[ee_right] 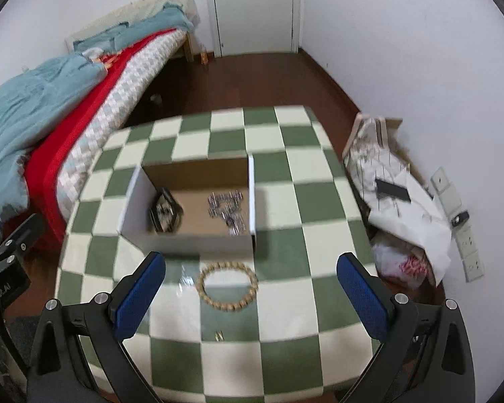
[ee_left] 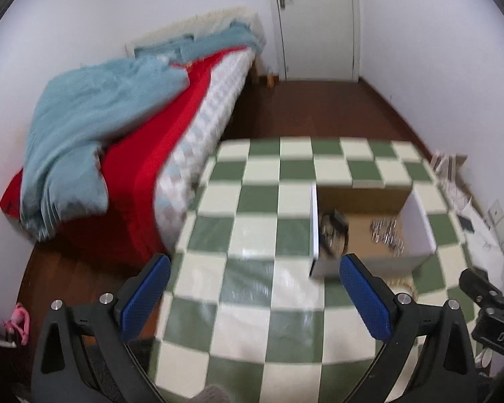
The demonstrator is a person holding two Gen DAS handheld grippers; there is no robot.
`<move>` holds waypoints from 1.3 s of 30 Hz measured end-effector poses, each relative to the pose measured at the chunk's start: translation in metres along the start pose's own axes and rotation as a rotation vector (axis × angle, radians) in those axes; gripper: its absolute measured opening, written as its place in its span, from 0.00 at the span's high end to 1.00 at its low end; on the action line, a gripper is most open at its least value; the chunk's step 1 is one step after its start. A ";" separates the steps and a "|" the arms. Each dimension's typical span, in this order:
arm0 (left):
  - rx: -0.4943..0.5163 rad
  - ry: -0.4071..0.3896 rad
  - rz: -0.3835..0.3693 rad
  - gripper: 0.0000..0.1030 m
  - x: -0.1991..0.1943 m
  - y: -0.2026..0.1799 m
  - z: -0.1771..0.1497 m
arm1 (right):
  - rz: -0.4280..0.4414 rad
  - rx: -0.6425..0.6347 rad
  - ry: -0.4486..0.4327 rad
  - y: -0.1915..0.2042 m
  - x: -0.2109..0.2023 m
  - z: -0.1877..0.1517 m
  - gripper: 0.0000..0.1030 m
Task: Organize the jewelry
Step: 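Withdraw both grippers from the box toward the bead bracelet, then grasp the wooden bead bracelet with the left gripper while the right grasps the gold H charm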
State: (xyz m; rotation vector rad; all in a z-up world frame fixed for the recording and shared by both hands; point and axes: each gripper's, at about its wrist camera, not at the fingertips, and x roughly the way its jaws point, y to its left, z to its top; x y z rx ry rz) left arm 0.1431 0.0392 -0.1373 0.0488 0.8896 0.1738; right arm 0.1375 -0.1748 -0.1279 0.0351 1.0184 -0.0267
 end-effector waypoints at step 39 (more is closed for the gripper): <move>0.202 0.293 -0.111 0.94 0.084 -0.033 -0.097 | 0.145 0.043 0.222 -0.006 0.094 -0.102 0.49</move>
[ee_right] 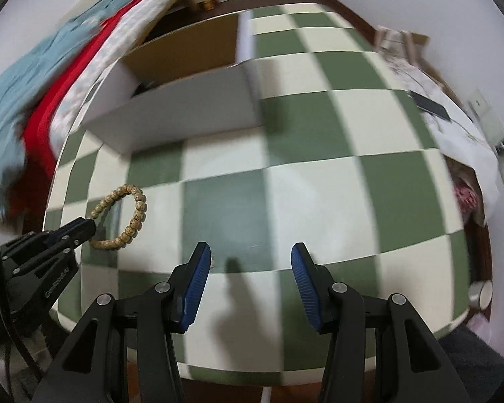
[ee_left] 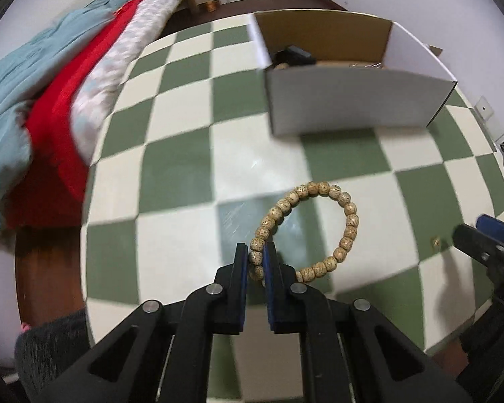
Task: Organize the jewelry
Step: 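Grasp the wooden bead bracelet with the left gripper while the right grasps the gold H charm, then carry the bead bracelet and H charm into the white box and release both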
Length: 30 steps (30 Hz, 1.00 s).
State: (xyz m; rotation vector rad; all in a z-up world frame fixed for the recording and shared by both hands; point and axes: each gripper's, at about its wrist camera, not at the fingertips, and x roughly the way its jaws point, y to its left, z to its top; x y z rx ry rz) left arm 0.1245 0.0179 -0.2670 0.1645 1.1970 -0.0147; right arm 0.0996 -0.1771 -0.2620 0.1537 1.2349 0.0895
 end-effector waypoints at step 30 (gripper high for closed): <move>-0.065 -0.059 -0.080 0.94 -0.024 0.010 0.000 | -0.102 -0.122 -0.080 0.043 0.002 -0.010 0.92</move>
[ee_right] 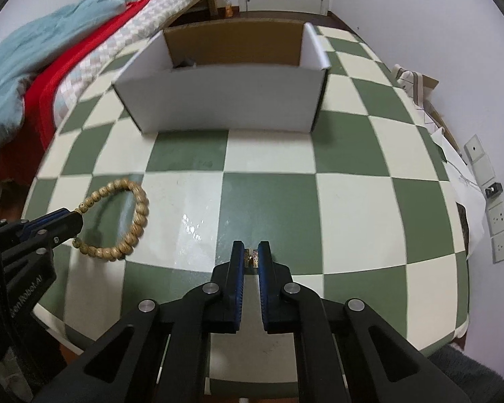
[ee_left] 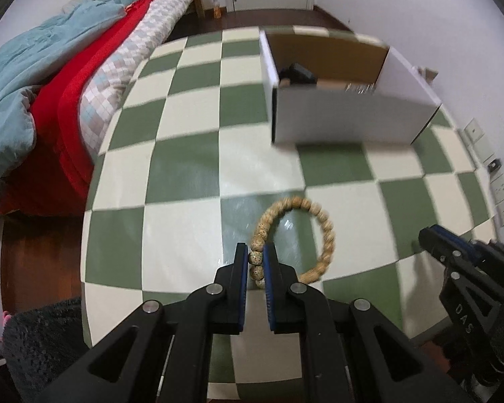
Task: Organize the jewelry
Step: 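Carry the bead bracelet and H charm into the white box and release both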
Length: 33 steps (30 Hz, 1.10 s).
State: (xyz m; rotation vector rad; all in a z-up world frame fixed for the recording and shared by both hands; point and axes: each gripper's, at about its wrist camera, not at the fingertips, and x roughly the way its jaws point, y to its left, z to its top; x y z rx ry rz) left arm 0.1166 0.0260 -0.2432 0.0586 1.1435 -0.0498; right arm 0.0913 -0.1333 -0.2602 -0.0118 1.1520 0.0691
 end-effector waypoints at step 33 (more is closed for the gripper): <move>0.010 0.016 -0.313 0.93 -0.012 -0.033 0.201 | 0.266 0.124 -0.040 -0.040 -0.028 0.171 0.92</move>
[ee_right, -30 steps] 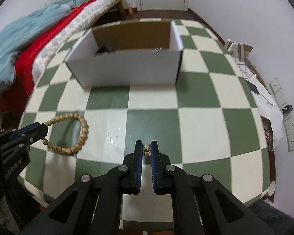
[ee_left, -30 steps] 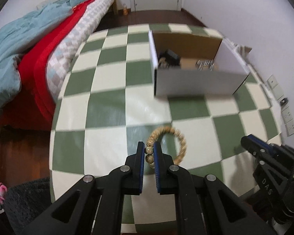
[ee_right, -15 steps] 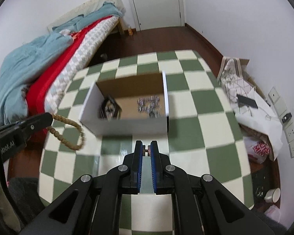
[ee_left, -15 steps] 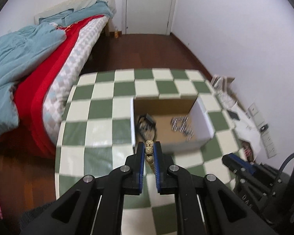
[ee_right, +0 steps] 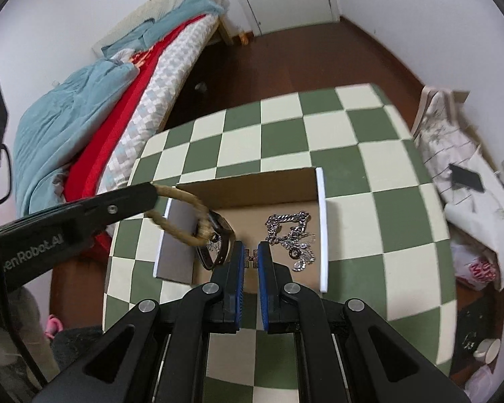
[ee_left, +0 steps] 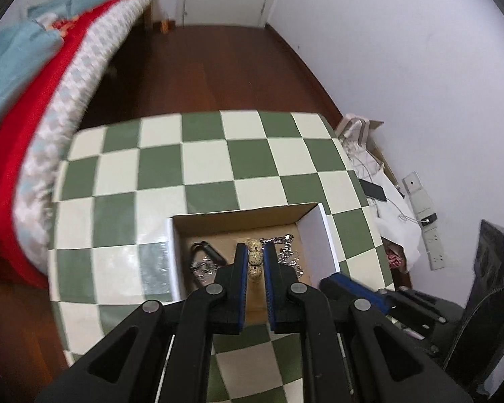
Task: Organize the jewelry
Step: 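Carry the bead bracelet and H charm into the white box and release both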
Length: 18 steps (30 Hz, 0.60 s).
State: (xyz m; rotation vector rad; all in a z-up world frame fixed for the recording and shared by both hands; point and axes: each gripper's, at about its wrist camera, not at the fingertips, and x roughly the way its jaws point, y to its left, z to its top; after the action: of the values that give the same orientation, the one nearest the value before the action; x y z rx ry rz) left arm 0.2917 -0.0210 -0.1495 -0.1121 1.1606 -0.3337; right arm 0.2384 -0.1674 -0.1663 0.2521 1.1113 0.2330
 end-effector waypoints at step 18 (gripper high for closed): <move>-0.005 -0.052 0.397 0.00 0.015 0.033 -0.011 | -0.254 0.004 0.098 -0.017 0.033 0.013 0.03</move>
State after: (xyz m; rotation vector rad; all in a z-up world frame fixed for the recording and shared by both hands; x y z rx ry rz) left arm 0.2937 0.0059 -0.1760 0.1049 1.1036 0.0239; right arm 0.2654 -0.1743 -0.1944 0.1025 1.2289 0.0172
